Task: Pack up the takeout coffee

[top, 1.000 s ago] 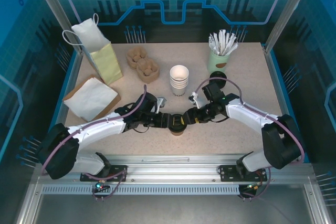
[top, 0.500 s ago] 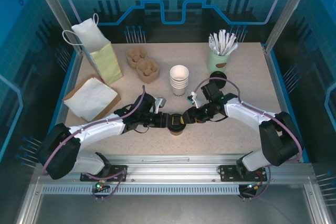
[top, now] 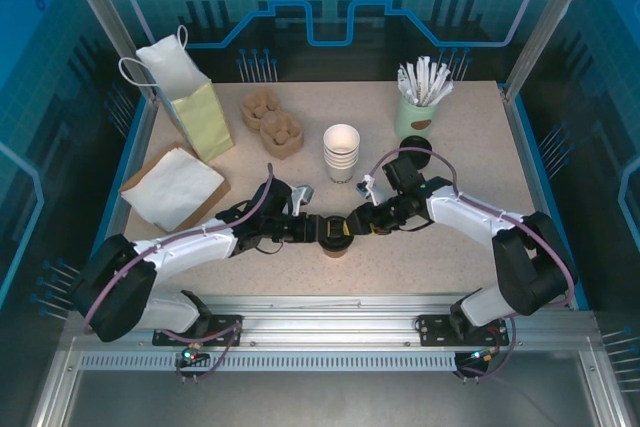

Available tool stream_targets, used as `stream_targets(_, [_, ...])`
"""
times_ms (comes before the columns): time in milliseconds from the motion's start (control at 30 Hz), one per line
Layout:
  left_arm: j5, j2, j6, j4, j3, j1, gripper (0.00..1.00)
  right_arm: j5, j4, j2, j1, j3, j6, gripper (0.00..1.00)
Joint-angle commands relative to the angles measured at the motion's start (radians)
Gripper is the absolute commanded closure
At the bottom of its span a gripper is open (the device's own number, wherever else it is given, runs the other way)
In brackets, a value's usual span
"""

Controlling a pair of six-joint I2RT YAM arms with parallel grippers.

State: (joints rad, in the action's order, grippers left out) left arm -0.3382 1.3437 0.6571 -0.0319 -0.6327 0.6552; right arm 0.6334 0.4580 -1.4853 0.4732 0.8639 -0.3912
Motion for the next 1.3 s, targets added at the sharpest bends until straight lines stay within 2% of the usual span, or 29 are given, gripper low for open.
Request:
stream_targets(0, [0.001, 0.019, 0.022, 0.014, 0.000, -0.005, 0.46, -0.042, 0.040, 0.006, 0.007, 0.053, -0.016, 0.41])
stream_targets(233, [0.012, 0.001, 0.023, 0.027, -0.031, -0.006, 0.36, -0.041, 0.077, 0.031, 0.007, 0.102, -0.005, 0.33])
stream_targets(400, [0.034, -0.013, 0.001, 0.067, -0.068, -0.006, 0.31, -0.086, 0.135, 0.057, 0.007, 0.135, 0.025, 0.30])
stream_targets(500, [0.045, -0.028, -0.009, 0.084, -0.085, -0.006, 0.28, -0.137, 0.176, 0.088, 0.008, 0.154, 0.053, 0.28])
stream_targets(600, [0.082, -0.064, -0.025, 0.103, -0.095, -0.006, 0.25, -0.241, 0.221, 0.136, 0.024, 0.170, 0.098, 0.24])
stream_targets(700, [0.135, -0.108, -0.048, 0.138, -0.099, -0.020, 0.22, -0.350, 0.244, 0.175, 0.077, 0.175, 0.138, 0.18])
stream_targets(833, [0.172, -0.151, -0.052, 0.191, -0.098, -0.079, 0.22, -0.503, 0.272, 0.169, 0.202, 0.209, 0.180, 0.06])
stream_targets(1067, [0.210, -0.225, -0.041, 0.251, -0.064, -0.193, 0.21, -0.720, 0.372, 0.043, 0.393, 0.326, 0.237, 0.05])
stream_targets(1267, [0.217, -0.285, -0.034, 0.268, -0.026, -0.250, 0.21, -0.783, 0.440, -0.072, 0.468, 0.412, 0.260, 0.04])
